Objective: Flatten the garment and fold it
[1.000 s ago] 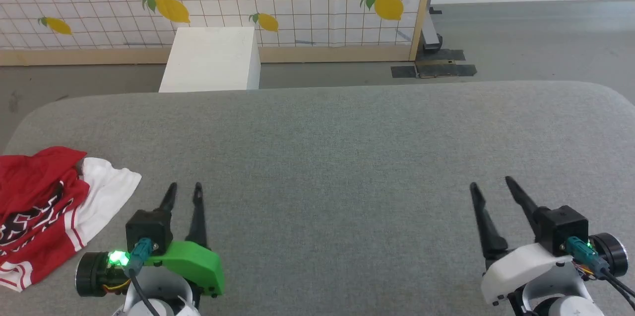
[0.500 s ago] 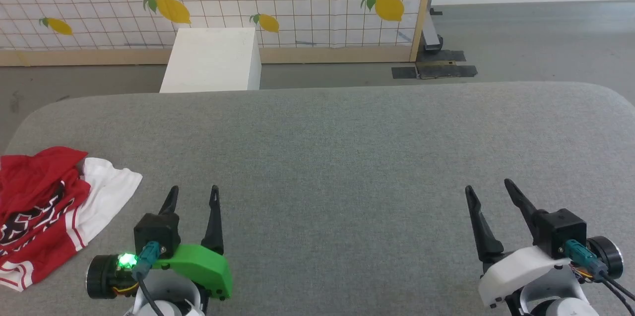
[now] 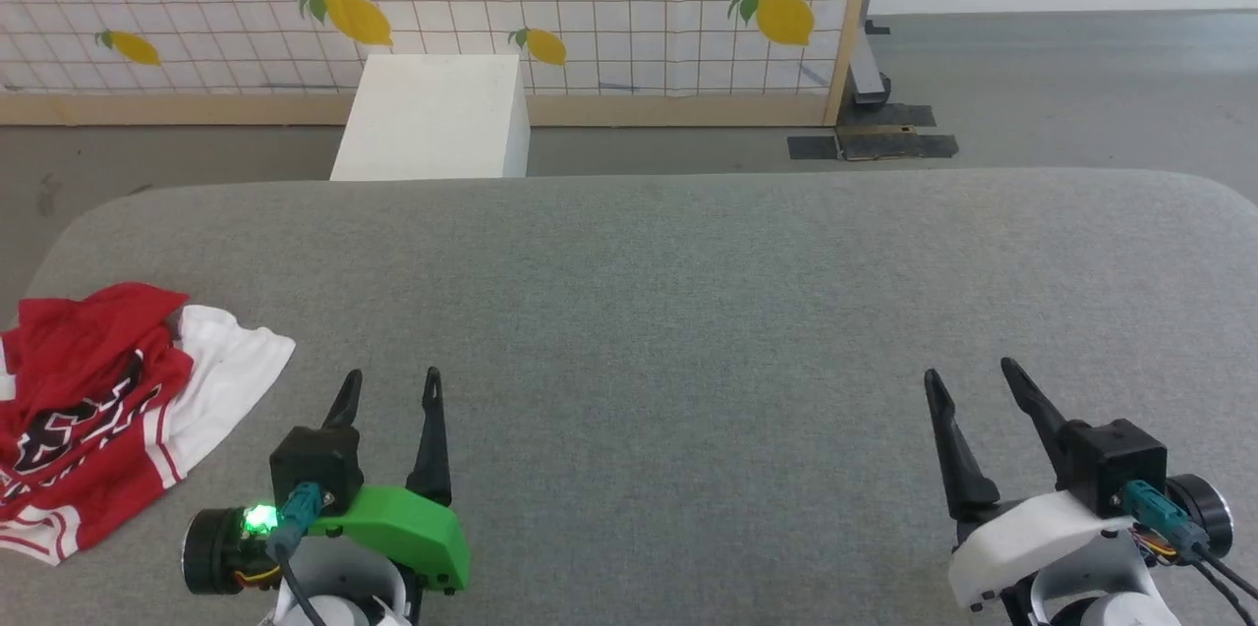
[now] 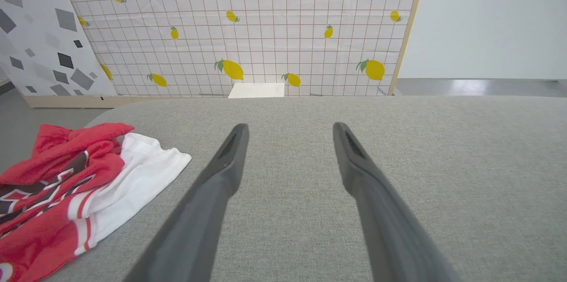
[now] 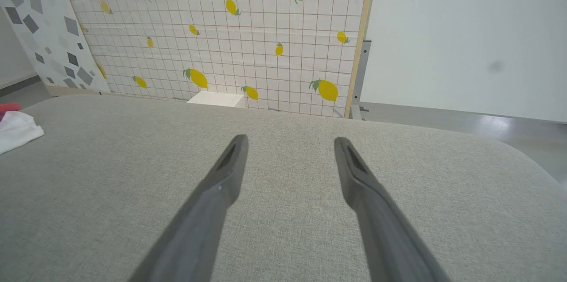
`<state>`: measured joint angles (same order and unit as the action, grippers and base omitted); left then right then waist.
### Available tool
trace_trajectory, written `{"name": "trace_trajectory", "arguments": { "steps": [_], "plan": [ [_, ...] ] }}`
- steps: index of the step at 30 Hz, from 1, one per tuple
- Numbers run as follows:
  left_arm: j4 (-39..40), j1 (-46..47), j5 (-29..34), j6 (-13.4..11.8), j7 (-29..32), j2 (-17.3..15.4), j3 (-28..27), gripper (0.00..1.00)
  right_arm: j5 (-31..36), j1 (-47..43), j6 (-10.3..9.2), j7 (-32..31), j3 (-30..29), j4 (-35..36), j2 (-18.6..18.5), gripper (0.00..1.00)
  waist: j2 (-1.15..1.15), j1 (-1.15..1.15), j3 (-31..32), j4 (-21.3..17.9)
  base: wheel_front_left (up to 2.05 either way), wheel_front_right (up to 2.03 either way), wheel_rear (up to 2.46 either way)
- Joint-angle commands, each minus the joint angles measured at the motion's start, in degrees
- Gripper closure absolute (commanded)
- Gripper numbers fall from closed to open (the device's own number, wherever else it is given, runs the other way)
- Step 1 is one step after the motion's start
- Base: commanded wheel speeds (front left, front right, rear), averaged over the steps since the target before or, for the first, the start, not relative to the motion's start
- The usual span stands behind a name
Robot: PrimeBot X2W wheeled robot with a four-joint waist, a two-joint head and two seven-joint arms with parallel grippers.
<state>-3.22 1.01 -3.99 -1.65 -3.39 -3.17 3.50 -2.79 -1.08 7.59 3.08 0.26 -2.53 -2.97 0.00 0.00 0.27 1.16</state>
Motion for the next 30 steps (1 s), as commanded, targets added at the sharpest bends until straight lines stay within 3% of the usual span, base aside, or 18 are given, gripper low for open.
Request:
{"name": "trace_trajectory", "arguments": {
  "steps": [1,30],
  "plan": [
    [-0.3,1.0,-0.6,-0.4,-0.7,0.0,0.3,0.00,-0.2,0.8,-0.03,0.6,-0.1,-0.3,0.0,0.00,0.00,0.00,0.0,0.6,0.00,0.00,0.00],
    [0.3,-1.4,-3.8,-3.8,-4.3,-1.3,-1.8,0.00,-1.5,2.2,-0.05,3.4,3.9,-3.1,0.0,0.00,0.00,0.00,0.1,16.6,0.00,0.00,0.00]
  ]
}}
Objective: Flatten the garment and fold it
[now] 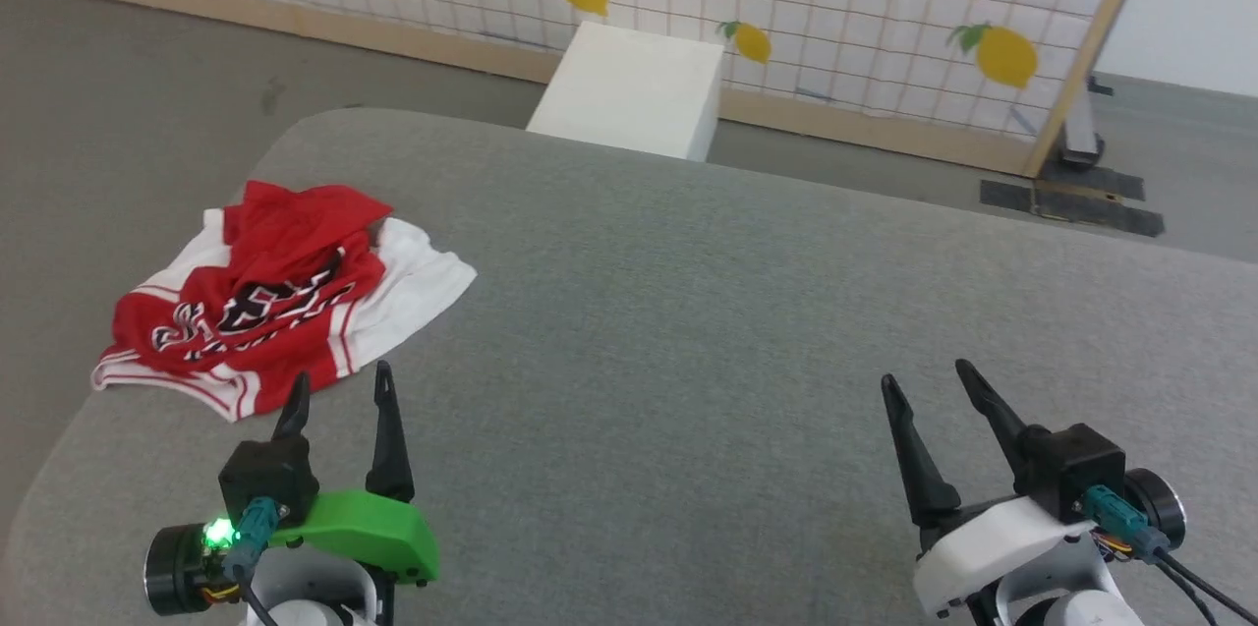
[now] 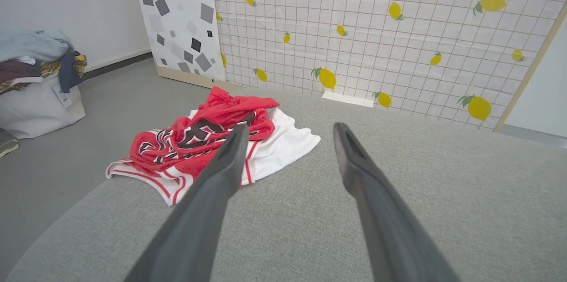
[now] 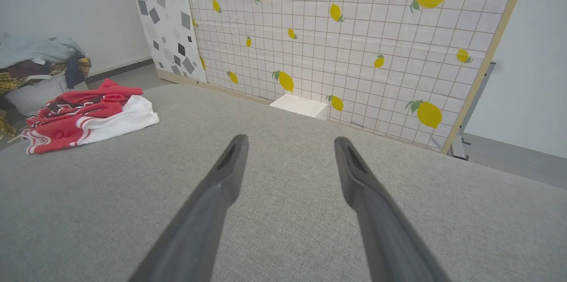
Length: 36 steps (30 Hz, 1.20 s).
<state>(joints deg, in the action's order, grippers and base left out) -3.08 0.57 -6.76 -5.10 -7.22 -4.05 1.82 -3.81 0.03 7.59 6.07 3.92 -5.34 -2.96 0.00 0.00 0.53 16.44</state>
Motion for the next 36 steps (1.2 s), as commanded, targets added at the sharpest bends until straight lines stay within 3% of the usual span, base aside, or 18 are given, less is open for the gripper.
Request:
{"name": "trace_trajectory", "arguments": {
  "steps": [1,36],
  "plan": [
    [0.2,-1.0,-1.1,-0.4,-0.6,-0.4,-0.2,0.00,-0.5,1.2,-0.05,0.5,0.3,-0.4,0.0,0.00,0.00,0.00,-0.2,1.7,0.00,0.00,0.00],
    [-1.1,-2.8,-6.2,-4.2,-5.0,-0.5,-0.3,0.00,-2.1,2.7,-0.08,3.7,3.2,-3.1,0.1,0.00,0.00,0.00,-0.7,12.9,0.00,0.00,0.00]
  ]
}}
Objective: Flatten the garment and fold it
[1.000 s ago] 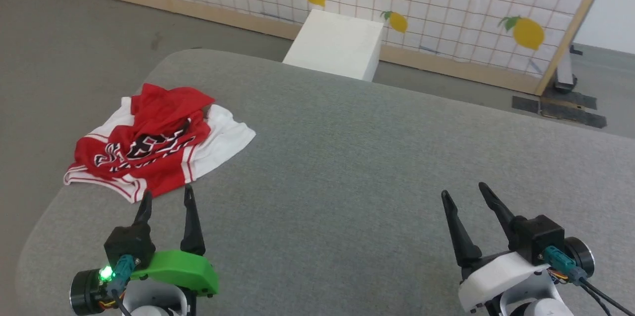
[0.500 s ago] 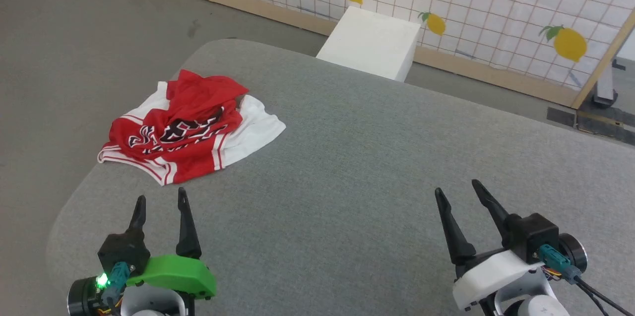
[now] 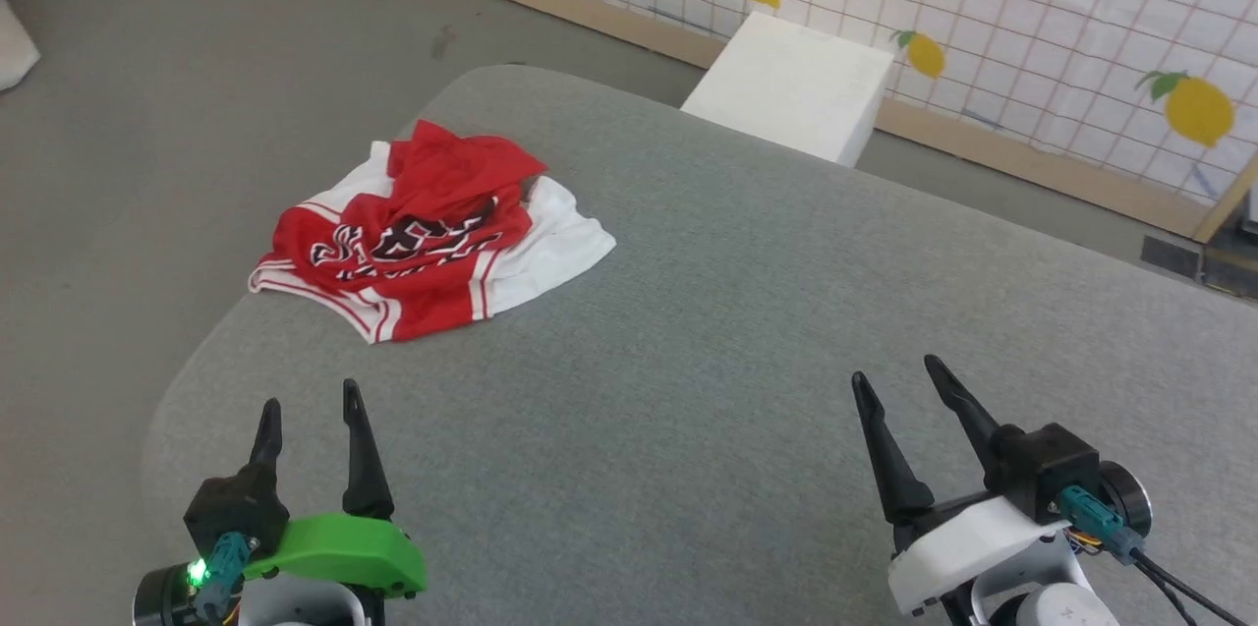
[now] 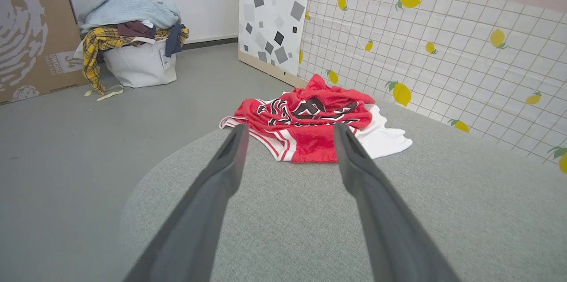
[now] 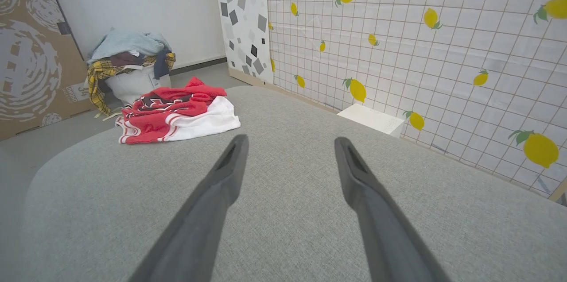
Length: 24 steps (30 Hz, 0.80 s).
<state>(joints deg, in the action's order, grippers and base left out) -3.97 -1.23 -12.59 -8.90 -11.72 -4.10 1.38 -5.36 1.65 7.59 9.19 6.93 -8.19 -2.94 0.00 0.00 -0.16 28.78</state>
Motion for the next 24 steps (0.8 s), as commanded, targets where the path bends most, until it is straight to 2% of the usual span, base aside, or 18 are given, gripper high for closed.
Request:
{"name": "trace_trajectory", "arguments": {
  "steps": [1,24],
  "plan": [
    [-0.3,-1.1,-0.6,-0.5,-0.6,-0.5,0.2,0.00,-0.6,1.1,-0.08,0.7,0.2,-0.4,0.0,0.00,0.00,0.00,-0.1,0.9,0.00,0.00,0.00],
    [-0.5,-1.9,-3.9,-3.2,-3.3,-1.1,0.3,0.00,-1.8,2.4,-0.10,2.9,1.9,-2.1,0.1,0.00,0.00,0.00,-0.6,7.9,0.00,0.00,0.00]
  ]
}}
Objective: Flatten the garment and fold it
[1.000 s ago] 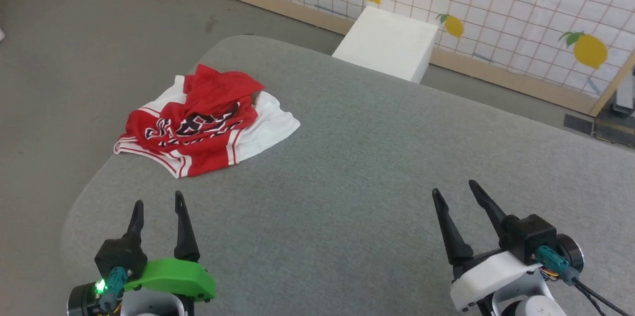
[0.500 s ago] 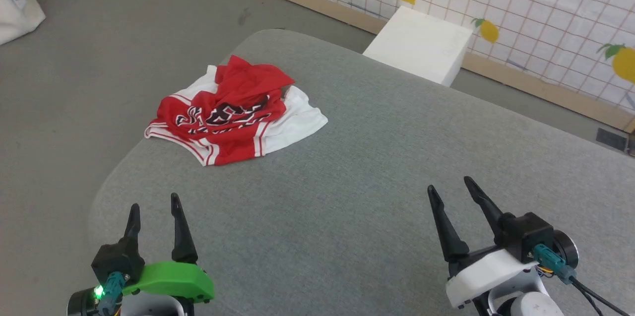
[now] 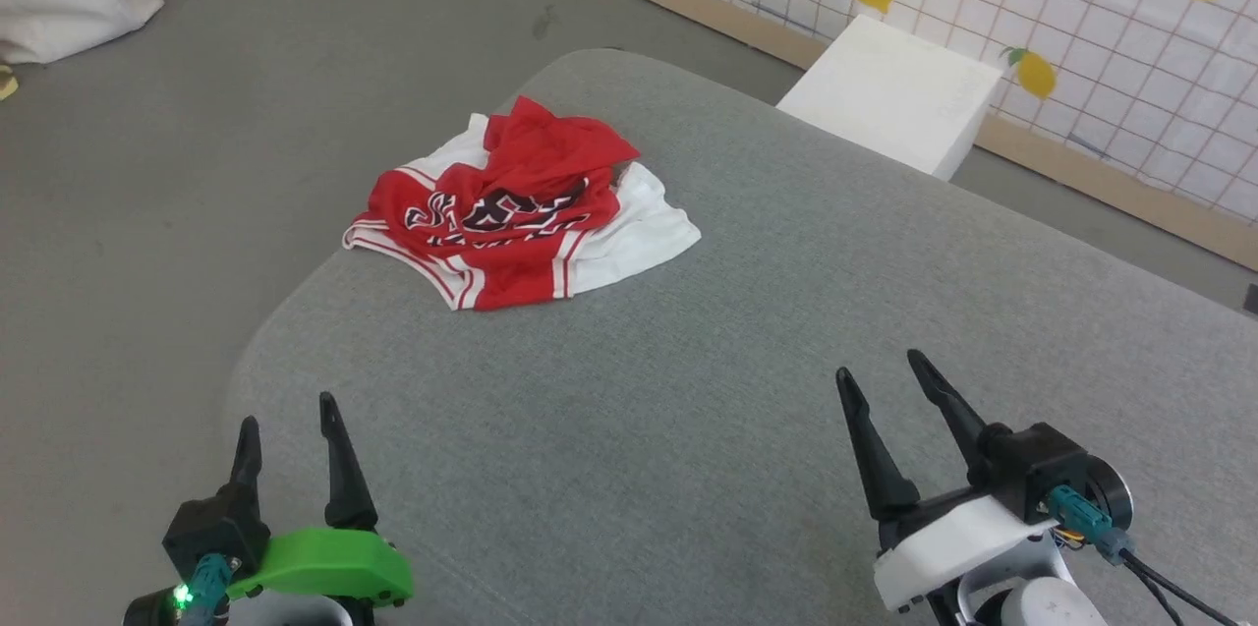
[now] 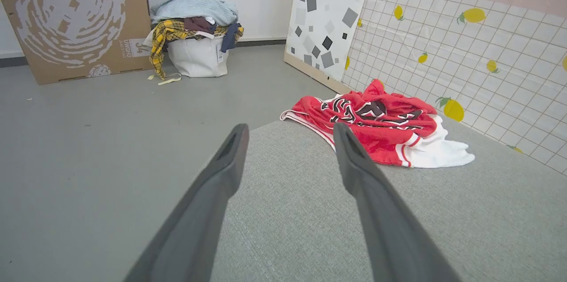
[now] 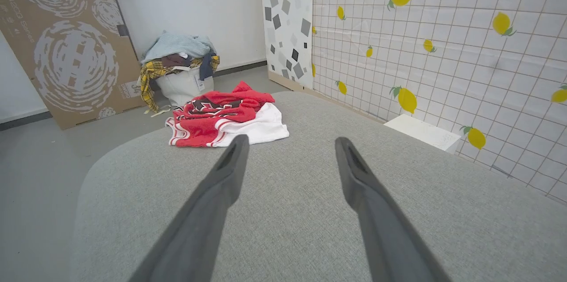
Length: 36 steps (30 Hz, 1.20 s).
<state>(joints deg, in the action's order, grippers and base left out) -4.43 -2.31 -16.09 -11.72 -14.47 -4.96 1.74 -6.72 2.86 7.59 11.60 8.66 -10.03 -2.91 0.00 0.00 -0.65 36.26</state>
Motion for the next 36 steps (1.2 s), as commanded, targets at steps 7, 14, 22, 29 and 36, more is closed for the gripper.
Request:
{"name": "trace_trajectory", "arguments": {
  "steps": [7,14,22,29,36],
  "plan": [
    [0.2,-0.9,-0.7,-0.5,-0.5,-0.2,-0.4,0.00,-0.4,1.1,-0.10,0.5,0.0,-0.2,0.0,0.00,0.00,0.00,-0.3,0.1,0.00,0.00,0.00],
    [-1.5,3.3,-4.1,1.7,0.8,-0.8,-1.5,0.00,0.7,1.9,-0.10,-0.6,-0.6,1.0,0.0,0.00,0.00,0.00,-3.2,-1.8,0.00,0.00,0.00],
    [-11.5,20.4,-12.0,5.1,7.2,-2.4,-4.8,0.00,4.9,5.8,-0.10,-3.8,-1.0,5.0,0.0,0.00,0.00,0.00,-14.9,-8.6,0.00,0.00,0.00],
    [-21.1,34.9,-16.8,7.2,15.0,-7.5,-7.4,0.00,6.4,9.4,-0.10,-5.3,-0.5,7.6,-1.5,0.00,0.00,0.00,-25.2,-16.4,0.00,0.00,0.00],
    [-28.9,42.8,-20.0,5.9,25.6,-11.5,-8.8,0.00,6.2,11.6,-0.10,-5.1,-0.7,8.8,-2.4,0.00,0.00,0.00,-31.1,-22.1,0.00,0.00,0.00]
  ]
}}
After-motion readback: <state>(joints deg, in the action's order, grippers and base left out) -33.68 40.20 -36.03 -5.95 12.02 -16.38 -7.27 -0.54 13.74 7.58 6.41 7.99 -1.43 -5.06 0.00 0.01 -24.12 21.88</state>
